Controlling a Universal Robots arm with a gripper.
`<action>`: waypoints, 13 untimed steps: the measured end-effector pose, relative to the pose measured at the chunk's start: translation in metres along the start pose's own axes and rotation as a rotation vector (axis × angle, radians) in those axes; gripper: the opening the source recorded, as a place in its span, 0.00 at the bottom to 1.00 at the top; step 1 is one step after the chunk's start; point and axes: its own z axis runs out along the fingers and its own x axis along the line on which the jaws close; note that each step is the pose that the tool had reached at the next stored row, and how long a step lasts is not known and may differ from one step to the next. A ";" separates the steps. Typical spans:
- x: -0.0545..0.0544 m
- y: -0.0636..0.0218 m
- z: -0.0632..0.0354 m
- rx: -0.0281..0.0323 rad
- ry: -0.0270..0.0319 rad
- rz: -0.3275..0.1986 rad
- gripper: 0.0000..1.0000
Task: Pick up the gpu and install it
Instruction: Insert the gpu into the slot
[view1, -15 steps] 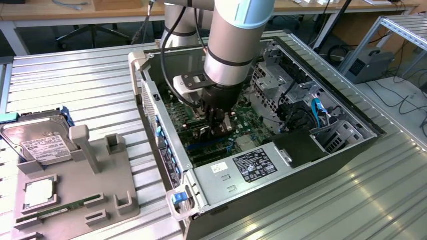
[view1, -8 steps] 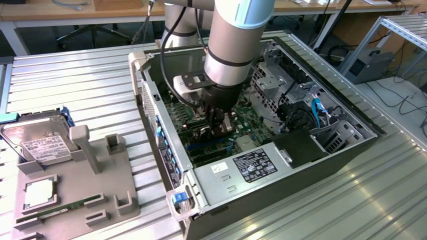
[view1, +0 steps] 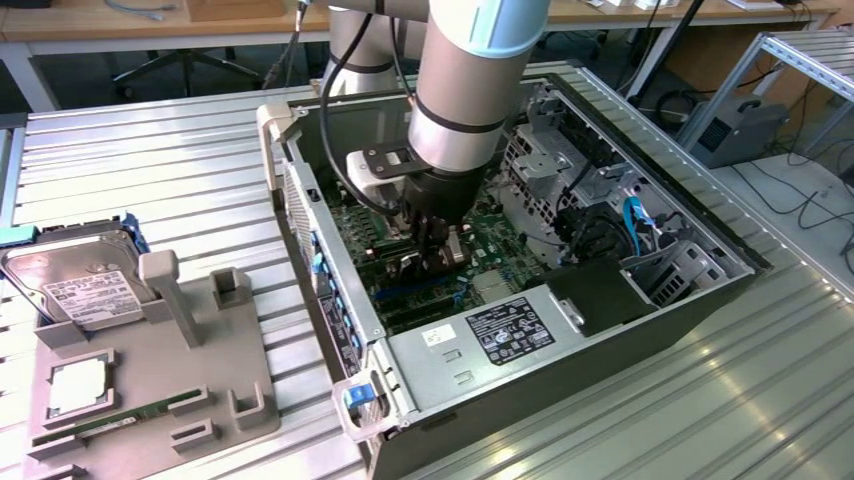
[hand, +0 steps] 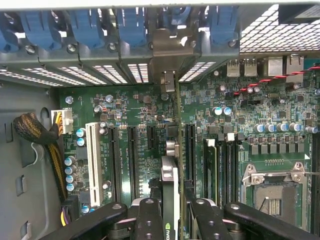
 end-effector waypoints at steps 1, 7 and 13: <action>0.000 0.0000 0.0000 0.0000 0.0000 0.001 0.27; 0.000 0.0000 0.0000 0.0002 0.0001 0.005 0.27; 0.000 0.0000 0.0010 0.0013 0.0001 0.005 0.27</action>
